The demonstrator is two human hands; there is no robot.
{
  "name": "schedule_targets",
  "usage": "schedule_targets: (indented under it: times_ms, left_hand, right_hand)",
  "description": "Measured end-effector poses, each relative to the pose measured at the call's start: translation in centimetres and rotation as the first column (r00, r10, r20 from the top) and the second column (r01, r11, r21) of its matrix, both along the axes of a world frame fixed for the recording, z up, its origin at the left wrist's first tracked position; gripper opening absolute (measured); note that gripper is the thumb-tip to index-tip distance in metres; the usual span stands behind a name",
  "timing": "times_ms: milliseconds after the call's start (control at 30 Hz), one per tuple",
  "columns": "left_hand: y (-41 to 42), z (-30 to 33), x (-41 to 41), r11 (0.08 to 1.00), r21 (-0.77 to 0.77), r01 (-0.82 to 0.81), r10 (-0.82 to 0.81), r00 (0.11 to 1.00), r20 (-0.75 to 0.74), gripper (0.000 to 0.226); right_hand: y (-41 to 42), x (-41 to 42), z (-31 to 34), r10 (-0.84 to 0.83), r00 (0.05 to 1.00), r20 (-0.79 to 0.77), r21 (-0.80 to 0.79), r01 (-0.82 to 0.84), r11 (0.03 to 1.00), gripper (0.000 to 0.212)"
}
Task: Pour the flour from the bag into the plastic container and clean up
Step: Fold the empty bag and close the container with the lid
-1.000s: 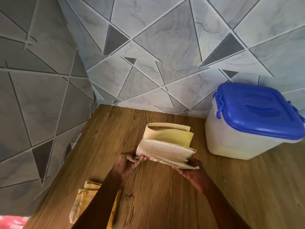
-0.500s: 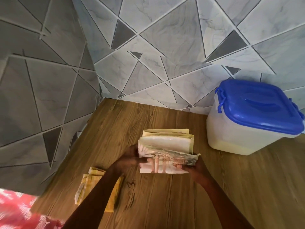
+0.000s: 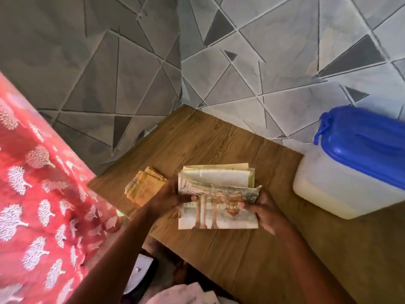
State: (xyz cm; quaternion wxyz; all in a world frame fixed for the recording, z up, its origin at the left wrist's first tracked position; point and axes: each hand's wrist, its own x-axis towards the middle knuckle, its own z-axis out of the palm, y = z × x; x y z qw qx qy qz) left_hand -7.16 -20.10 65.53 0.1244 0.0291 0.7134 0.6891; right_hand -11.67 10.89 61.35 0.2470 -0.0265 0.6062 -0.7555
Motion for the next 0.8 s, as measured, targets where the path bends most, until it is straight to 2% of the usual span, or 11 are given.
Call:
schedule_targets:
  times_ms: [200, 333, 433, 533, 633, 667, 733, 800]
  left_hand:
    - [-2.9, -1.8, 10.4, 0.932, -0.035, -0.360, 0.358, 0.932, -0.053, 0.023]
    - [-5.7, -2.6, 17.1, 0.835, -0.097, -0.542, 0.541, 0.840, -0.038, 0.032]
    - [-8.6, -3.7, 21.4, 0.774, 0.004, -0.633, 0.630, 0.771, 0.091, 0.027]
    - [-12.1, -5.0, 25.2, 0.648, 0.070, -0.759, 0.726, 0.643, 0.244, 0.028]
    - [-15.2, -7.0, 28.5, 0.541, -0.040, -0.840, 0.808, 0.505, 0.303, 0.010]
    - [-16.4, -8.2, 29.6, 0.520, -0.105, -0.848, 0.822, 0.463, 0.332, 0.010]
    - [-18.7, -11.4, 31.5, 0.526, -0.215, -0.823, 0.817, 0.418, 0.398, 0.016]
    - [-20.5, -15.0, 33.2, 0.579, -0.282, -0.765, 0.781, 0.422, 0.460, 0.012]
  right_hand:
    - [-4.9, 3.3, -1.1, 0.203, 0.979, -0.026, 0.020, -0.203, 0.979, 0.053]
    - [-9.9, 6.4, -0.8, 0.345, 0.935, -0.086, 0.060, -0.341, 0.938, 0.046]
    - [-13.7, 8.9, -1.1, 0.361, 0.926, -0.113, 0.111, -0.349, 0.930, 0.041]
    - [-17.3, 11.5, -1.7, 0.361, 0.924, -0.126, 0.171, -0.338, 0.925, 0.041]
    - [-20.7, 14.0, -3.1, 0.325, 0.935, -0.141, 0.218, -0.291, 0.932, 0.042]
    - [-21.7, 15.0, -4.1, 0.307, 0.943, -0.131, 0.232, -0.271, 0.934, 0.042]
    - [-23.8, 16.9, -7.0, 0.227, 0.970, -0.088, 0.262, -0.197, 0.945, 0.044]
    - [-25.4, 18.7, -10.6, 0.144, 0.989, -0.030, 0.293, -0.129, 0.947, 0.049]
